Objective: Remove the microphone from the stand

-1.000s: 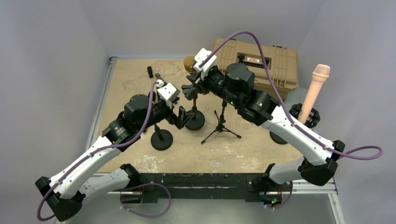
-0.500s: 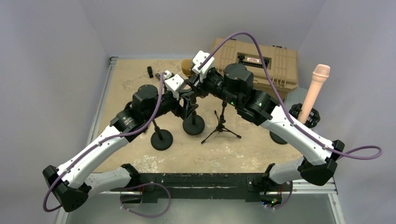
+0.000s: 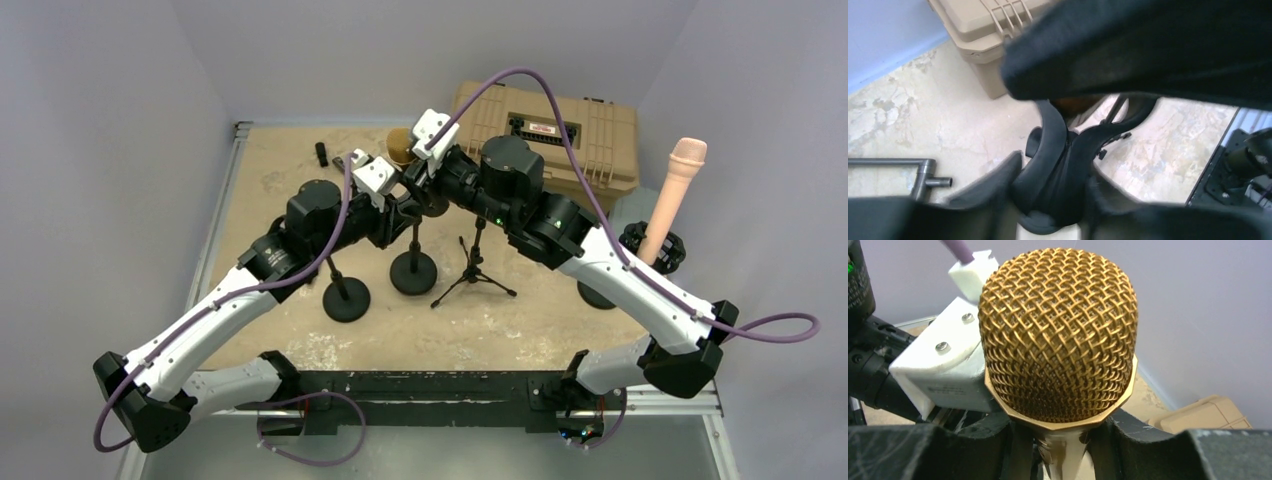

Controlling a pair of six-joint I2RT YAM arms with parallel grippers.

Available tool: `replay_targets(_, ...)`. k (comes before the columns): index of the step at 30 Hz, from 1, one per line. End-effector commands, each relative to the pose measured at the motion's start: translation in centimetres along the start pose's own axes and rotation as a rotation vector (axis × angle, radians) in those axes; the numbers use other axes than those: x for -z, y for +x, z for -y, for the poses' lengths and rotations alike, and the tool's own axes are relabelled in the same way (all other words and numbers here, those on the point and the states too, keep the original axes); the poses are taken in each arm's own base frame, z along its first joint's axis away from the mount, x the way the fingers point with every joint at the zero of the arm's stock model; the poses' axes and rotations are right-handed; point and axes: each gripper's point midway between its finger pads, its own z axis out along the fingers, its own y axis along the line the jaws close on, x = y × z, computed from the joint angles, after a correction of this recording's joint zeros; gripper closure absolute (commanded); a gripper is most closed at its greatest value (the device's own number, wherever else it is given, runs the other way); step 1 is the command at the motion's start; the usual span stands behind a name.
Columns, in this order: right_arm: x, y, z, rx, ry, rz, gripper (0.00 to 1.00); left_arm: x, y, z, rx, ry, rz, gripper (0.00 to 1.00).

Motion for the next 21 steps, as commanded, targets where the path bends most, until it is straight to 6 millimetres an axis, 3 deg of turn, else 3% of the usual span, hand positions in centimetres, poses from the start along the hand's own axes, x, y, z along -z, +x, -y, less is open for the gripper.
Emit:
replay_targets(1, 0.7, -4.5, 1.1, 0.0, 0.027, 0.143, 1.0, 0.4, -2.8, -0.5, -0.005, -0.034, 0.108, 1.0)
replay_targets(6, 0.9, -5.1, 1.4, -0.004, 0.044, 0.162, 1.0, 0.5, -1.1, -0.5, 0.001, -0.036, 0.078, 1.0)
replay_targets(11, 1.4, -6.7, 3.6, -0.043, 0.157, 0.193, 1.0, 0.8, 0.2, -0.3, 0.008, -0.026, 0.069, 1.0)
replay_targets(18, 6.0, -11.8, 6.3, -0.149, 0.261, 0.321, 1.0, 0.9, 1.8, 0.0, 0.025, -0.01, 0.045, 1.0)
replay_targets(21, 7.6, -12.7, 6.3, -0.19, 0.252, 0.358, 1.0, 1.1, 1.9, -0.1, 0.033, -0.017, 0.029, 0.96)
